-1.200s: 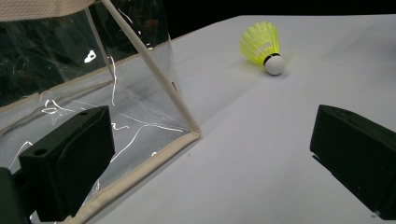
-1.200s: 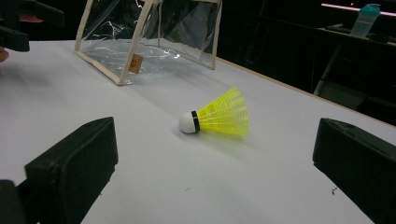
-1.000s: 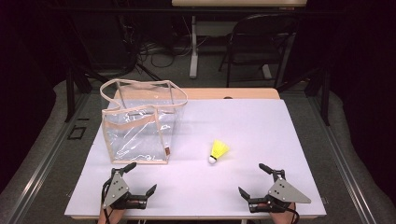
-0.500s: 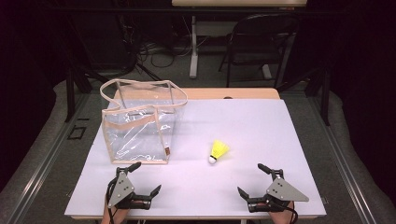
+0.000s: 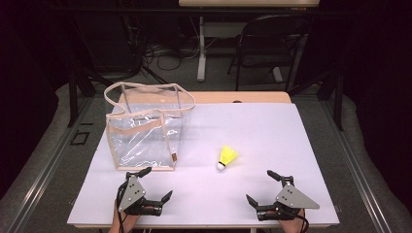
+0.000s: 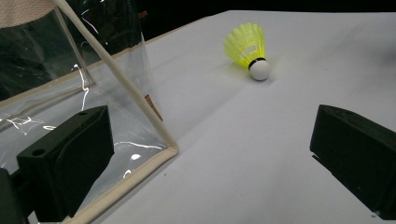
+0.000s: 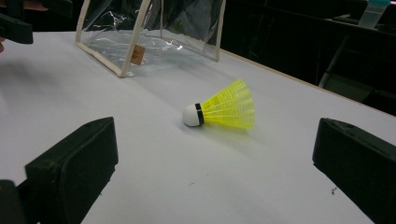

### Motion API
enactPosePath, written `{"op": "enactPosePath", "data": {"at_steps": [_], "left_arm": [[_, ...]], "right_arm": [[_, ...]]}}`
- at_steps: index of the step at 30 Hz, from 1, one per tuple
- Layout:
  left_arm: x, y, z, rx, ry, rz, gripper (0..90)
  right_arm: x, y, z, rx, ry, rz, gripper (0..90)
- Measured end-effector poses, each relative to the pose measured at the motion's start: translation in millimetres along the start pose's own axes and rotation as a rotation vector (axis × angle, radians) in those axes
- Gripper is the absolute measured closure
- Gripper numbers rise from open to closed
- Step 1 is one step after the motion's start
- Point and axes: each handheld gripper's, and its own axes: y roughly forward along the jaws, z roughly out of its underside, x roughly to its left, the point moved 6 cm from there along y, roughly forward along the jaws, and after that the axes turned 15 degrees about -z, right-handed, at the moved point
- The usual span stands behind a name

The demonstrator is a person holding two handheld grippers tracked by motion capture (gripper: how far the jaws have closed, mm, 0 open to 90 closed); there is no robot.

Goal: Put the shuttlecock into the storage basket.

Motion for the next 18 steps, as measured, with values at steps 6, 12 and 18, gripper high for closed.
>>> {"op": "enactPosePath", "data": {"at_steps": [6, 12, 18], "left_arm": [[-4.4, 5.4, -3.8, 0.000, -0.011, 0.021, 0.0], [-14.7, 12.8, -7.3, 0.017, -0.003, 0.057, 0.0], [-22.3, 20.6, -11.0, 0.025, 0.000, 0.070, 0.0]], "right_arm": [[0.0, 0.7, 0.3, 0.000, 0.000, -0.001, 0.0], [-0.1, 0.1, 0.2, -0.003, 0.001, 0.002, 0.0], [-0.1, 0.3, 0.5, 0.000, 0.001, 0.001, 0.0]]}}
